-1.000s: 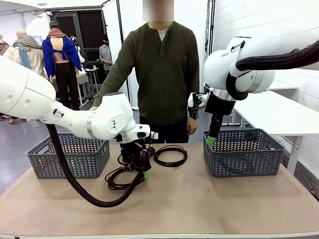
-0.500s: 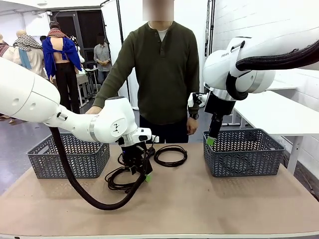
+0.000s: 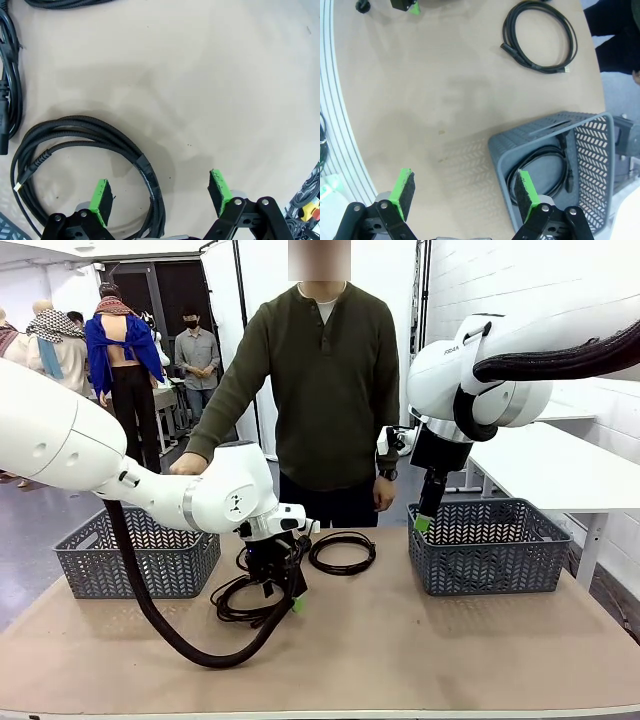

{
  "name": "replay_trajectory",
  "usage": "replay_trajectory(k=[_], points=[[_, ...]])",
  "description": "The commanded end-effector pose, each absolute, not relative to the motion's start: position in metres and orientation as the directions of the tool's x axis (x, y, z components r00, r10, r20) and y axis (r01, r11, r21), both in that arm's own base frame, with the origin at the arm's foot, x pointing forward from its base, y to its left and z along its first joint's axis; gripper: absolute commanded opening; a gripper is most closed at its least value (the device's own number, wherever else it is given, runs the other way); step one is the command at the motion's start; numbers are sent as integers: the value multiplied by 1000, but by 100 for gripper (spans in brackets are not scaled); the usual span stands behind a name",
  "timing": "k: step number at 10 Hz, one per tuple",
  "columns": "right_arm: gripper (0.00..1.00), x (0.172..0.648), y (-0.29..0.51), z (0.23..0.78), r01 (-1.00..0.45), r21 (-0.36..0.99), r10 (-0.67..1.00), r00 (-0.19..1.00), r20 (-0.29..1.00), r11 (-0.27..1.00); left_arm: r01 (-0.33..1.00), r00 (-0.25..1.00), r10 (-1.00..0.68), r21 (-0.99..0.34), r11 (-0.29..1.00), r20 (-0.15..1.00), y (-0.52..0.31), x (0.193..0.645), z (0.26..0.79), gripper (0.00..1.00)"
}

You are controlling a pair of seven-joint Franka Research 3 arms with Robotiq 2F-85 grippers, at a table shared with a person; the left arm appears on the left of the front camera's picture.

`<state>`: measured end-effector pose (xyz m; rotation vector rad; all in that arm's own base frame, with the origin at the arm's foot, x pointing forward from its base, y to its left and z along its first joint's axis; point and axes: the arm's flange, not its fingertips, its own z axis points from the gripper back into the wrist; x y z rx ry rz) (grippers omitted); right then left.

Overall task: Organize the cables according to human instructions.
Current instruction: Pick up a bundle of cables and place it in the basket indicated by the human.

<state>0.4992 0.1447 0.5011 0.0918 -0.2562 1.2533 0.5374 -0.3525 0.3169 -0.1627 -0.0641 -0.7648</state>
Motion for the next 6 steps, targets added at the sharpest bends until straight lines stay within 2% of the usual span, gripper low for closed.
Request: replay_trajectory(k=[1,3,4,6], points=[[100,499,145,502,-945,-75,929,294,226,318,677,736,-670,-101,729,98,-360,544,315,100],[100,499,145,502,-945,-75,929,294,226,318,674,738,-670,-84,734,80,-360,548,311,97],[100,499,145,502,-945,-75,929,294,226,318,673,740,-669,-80,735,77,-360,549,310,84],[100,499,145,502,-945,-75,929,294,226,318,669,743,-665,-72,740,71,-360,549,309,46]])
